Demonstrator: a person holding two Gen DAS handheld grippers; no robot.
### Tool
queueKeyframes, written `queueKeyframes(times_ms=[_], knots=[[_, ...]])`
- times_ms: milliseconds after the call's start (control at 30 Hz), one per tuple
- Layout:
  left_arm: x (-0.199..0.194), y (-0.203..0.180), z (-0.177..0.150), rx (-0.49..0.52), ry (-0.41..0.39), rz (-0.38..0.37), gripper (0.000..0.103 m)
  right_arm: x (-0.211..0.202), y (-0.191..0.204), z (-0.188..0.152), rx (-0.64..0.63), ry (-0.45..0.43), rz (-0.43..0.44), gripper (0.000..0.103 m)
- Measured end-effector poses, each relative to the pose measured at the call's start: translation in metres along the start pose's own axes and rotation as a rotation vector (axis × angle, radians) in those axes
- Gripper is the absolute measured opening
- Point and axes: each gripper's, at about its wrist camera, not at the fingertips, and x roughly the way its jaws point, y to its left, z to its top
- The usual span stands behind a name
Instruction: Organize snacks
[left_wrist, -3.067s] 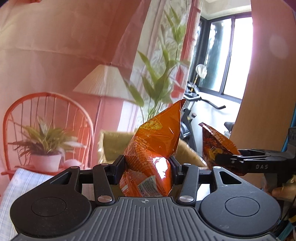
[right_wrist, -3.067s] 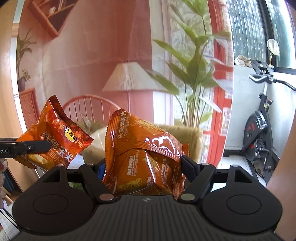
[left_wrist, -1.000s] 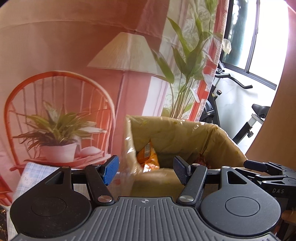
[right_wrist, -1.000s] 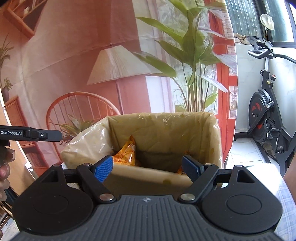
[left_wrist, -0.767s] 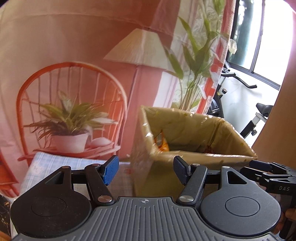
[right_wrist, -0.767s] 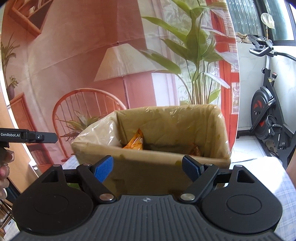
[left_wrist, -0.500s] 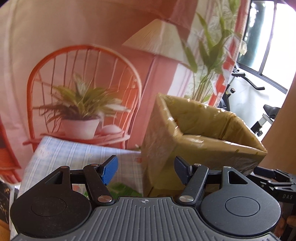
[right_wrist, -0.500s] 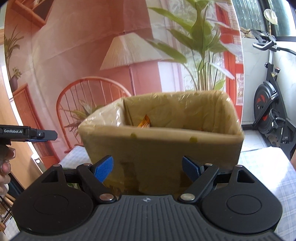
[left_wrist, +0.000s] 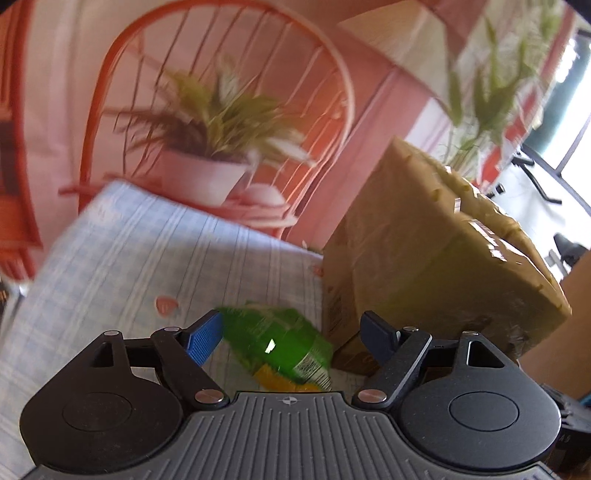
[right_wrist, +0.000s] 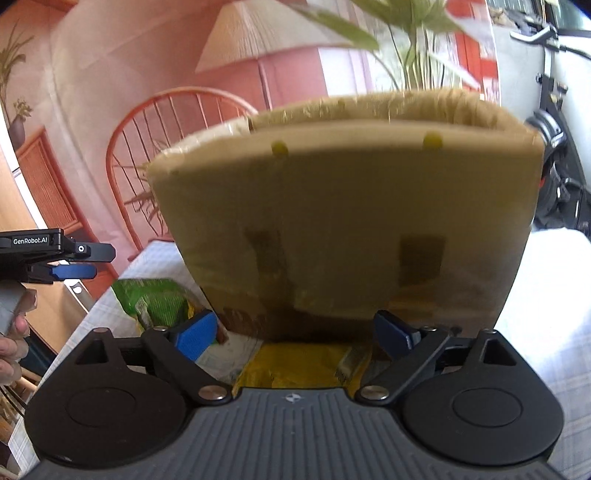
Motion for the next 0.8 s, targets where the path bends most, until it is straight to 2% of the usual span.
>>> queueKeyframes(times_ms=[133,267,500,800], knots=[[0.012,0.014,-0.010,-0.085,0.016,-0.010,0.085,0.008,-0.006,-0.006,0.027,0.026,-0.011,0.097],[0.026,0.019,-0.016,-0.128,0.033,-0.026,0.086,0.015,-0.014,-0.010,0.071,0.051,-0.009,0.100],[0.046,0.016,-0.019,-0.145,0.045,-0.056,0.086,0.033,-0.015,-0.014,0.094,0.109,-0.004,0.100],[0.073,0.012,-0.022,-0.149,0.068,-0.019,0.087,0.053,-0.014,-0.017,0.115,0.169,0.005,0.103]])
